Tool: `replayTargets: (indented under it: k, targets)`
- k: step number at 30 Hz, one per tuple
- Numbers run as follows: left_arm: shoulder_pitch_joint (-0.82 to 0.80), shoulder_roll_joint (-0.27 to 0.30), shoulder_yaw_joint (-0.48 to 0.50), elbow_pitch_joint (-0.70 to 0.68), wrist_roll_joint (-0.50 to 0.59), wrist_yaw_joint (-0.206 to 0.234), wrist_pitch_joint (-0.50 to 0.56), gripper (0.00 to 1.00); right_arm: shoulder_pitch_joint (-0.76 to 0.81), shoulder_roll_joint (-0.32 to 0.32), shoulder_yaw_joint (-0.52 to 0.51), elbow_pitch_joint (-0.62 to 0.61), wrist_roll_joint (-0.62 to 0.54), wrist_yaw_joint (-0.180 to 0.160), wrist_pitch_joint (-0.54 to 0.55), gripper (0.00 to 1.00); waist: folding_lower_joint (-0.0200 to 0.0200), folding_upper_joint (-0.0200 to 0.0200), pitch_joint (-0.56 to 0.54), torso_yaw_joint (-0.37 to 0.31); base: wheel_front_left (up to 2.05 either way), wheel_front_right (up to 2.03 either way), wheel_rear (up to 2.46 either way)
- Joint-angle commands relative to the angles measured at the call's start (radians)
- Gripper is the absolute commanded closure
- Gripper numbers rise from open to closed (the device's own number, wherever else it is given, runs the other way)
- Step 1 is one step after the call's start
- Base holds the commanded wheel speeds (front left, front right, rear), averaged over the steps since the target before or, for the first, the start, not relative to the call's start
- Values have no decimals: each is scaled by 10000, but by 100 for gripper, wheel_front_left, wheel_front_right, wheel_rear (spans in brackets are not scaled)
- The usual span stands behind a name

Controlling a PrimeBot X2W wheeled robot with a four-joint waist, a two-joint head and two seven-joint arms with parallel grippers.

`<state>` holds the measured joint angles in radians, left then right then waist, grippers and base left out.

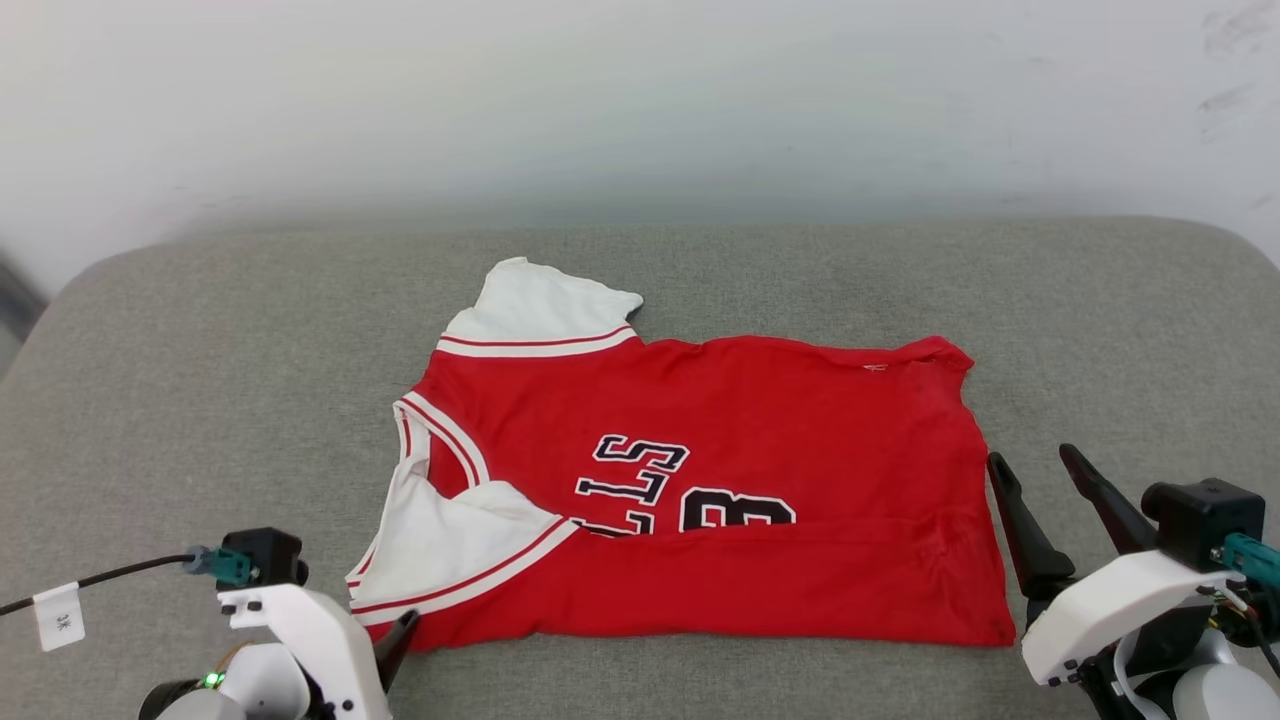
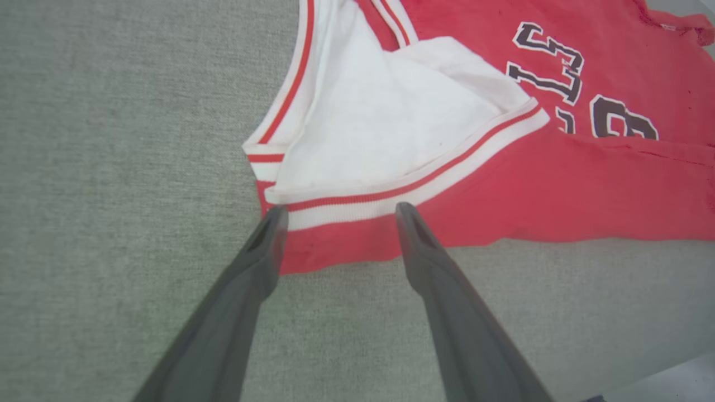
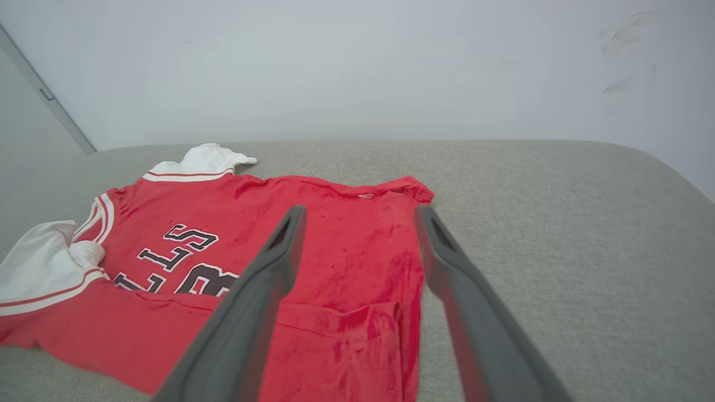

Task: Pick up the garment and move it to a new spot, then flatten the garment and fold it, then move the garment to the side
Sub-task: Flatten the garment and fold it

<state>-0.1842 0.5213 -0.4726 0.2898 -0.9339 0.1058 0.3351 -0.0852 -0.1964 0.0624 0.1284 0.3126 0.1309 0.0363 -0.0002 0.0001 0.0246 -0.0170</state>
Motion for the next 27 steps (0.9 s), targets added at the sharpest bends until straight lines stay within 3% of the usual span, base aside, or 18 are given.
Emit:
replayTargets:
  k: [1,8,14,15,19,27]
  targets:
    - [127,152,0,-153,-105,76,265,0,126,32,-44,-155,-103,-3,-41,0,2,-1,33,-59,0,0,0]
    - [120,631,110,-489,-510,470,1412,0,385,440,-275,-887,-447,-3,21,0,2,-1,726,-389,0,0,0]
    - [-269,522,-22,16,-931,258,2216,0,300,664,-487,-1106,-513,-3,131,0,2,-1,1406,-634,0,0,0]
    - [-248,414,-92,167,-1083,196,2427,4,291,682,-507,-1102,-471,-3,162,0,2,-1,1449,-666,0,0,0]
    - [-54,-76,-363,560,-1491,-95,2870,100,355,633,-582,-1071,-143,-3,503,0,2,-1,1472,-744,0,0,0]
    - [35,-23,-133,279,-1079,-270,1670,100,586,255,-1142,-645,688,-2,3061,0,2,-1,1049,-511,0,0,0]
